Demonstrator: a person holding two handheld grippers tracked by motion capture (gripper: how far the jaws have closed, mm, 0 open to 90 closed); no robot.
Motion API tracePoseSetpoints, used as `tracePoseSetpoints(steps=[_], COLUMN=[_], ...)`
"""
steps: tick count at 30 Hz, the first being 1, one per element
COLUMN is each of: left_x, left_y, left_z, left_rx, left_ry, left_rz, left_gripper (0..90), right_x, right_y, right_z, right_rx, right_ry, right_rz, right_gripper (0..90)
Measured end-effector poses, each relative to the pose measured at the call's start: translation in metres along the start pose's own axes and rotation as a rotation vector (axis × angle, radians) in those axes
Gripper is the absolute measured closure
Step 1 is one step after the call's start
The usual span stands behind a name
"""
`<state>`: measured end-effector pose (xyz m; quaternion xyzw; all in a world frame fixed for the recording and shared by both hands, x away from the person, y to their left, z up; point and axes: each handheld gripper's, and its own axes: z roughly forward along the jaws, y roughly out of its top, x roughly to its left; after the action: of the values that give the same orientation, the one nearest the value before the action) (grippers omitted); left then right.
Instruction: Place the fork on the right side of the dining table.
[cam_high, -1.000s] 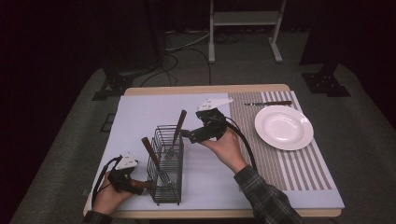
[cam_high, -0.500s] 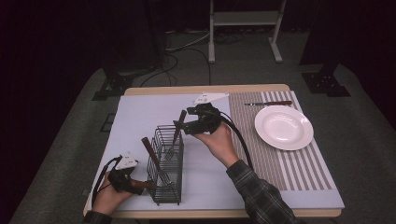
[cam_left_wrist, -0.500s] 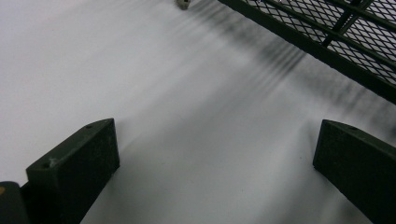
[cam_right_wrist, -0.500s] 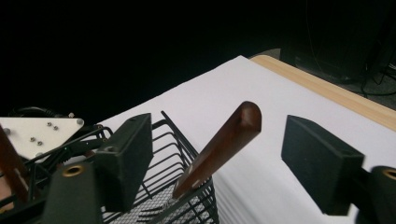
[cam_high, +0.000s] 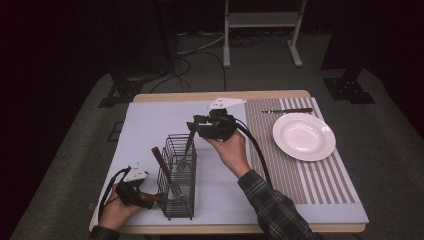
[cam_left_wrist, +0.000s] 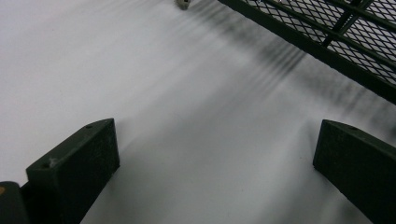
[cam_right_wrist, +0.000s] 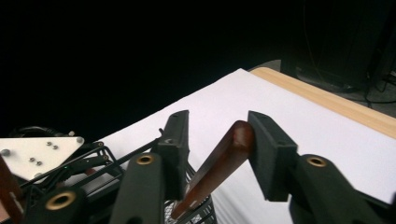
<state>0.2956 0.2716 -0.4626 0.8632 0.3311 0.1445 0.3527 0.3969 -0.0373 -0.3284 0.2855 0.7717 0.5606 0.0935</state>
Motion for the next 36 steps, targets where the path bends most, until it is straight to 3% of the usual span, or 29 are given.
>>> tracePoseSetpoints(steps=[5, 6, 12, 25, 29, 36], left_x=[0.000, 0.000, 0.000, 0.000, 0.000, 0.000], left_y=[0.000, 0.000, 0.000, 0.000, 0.000, 0.000], left_z=[0.000, 0.000, 0.000, 0.000, 0.000, 0.000], left_rx=[-0.002, -0.002, -0.004, -0.003, -0.003, -0.002], left_ry=[0.001, 0.001, 0.002, 0.001, 0.001, 0.000], left_rz=[0.000, 0.000, -0.002, -0.003, -0.003, -0.003], left_gripper=[0.0, 0.0, 0.0, 0.0, 0.0, 0.0], right_x=[-0.002, -0.002, 0.002, 0.017, 0.021, 0.020], right_y=[0.000, 0.000, 0.001, 0.007, 0.010, 0.015], right_z=[0.000, -0.002, -0.004, -0.011, -0.015, -0.021], right_rx=[0.005, 0.001, -0.009, -0.026, -0.043, -0.066], right_ry=[-0.005, 0.000, 0.027, 0.184, 0.180, 0.198], right_rz=[0.012, 0.014, 0.015, -0.023, -0.043, -0.030], right_gripper=[66.7, 71.9, 74.4, 80.2, 80.5, 80.5])
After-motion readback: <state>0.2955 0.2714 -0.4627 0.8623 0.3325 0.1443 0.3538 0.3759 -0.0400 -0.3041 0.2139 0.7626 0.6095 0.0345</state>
